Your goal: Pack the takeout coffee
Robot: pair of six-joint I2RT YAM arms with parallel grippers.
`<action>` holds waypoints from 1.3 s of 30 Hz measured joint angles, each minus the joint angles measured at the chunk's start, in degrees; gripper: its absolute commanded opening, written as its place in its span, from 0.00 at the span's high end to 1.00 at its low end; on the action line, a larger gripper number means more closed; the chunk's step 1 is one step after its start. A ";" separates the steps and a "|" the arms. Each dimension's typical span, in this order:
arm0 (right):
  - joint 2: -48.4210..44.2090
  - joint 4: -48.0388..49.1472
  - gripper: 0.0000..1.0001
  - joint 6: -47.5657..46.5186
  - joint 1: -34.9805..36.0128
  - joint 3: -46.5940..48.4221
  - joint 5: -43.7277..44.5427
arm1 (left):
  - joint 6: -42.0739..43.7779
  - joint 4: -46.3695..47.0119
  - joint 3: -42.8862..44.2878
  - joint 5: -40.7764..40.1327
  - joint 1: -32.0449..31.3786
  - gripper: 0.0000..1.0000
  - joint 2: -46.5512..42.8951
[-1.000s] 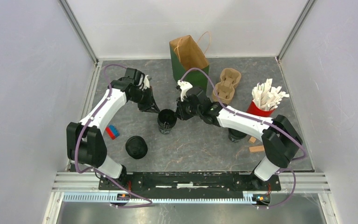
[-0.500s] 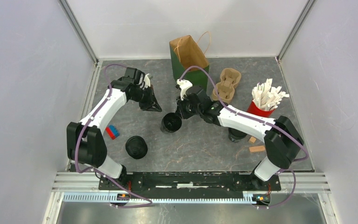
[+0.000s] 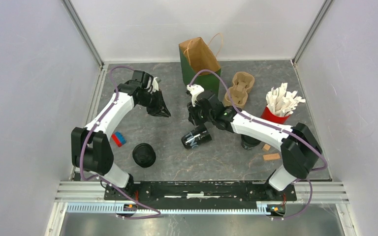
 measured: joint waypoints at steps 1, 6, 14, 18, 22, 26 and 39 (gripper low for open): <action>-0.35 -0.13 0.60 0.04 0.00 -0.76 0.28 | 0.02 0.09 -0.17 0.09 0.00 0.75 0.00; -6.34 -1.36 0.50 -1.62 -0.52 -7.96 0.85 | 0.11 0.26 -2.71 0.57 -0.70 0.70 -0.09; -17.53 -0.15 0.33 -4.13 -7.50 -20.94 -6.64 | 0.00 1.60 -9.01 1.22 -7.91 0.70 -2.27; -23.37 0.46 0.31 -3.65 -9.53 -27.61 -10.64 | -0.33 3.23 -11.30 1.73 -12.13 0.70 -3.87; -27.39 4.02 0.33 -1.70 -9.53 -33.03 -16.22 | -1.40 5.79 -14.95 1.73 -16.15 0.71 -5.81; -31.15 8.48 0.38 1.55 -9.53 -38.80 -20.90 | -3.69 8.57 -20.00 1.73 -19.23 0.72 -7.37; -35.19 15.98 0.60 7.80 -7.52 -46.36 -26.05 | -8.44 15.34 -29.18 1.51 -20.57 0.76 -9.57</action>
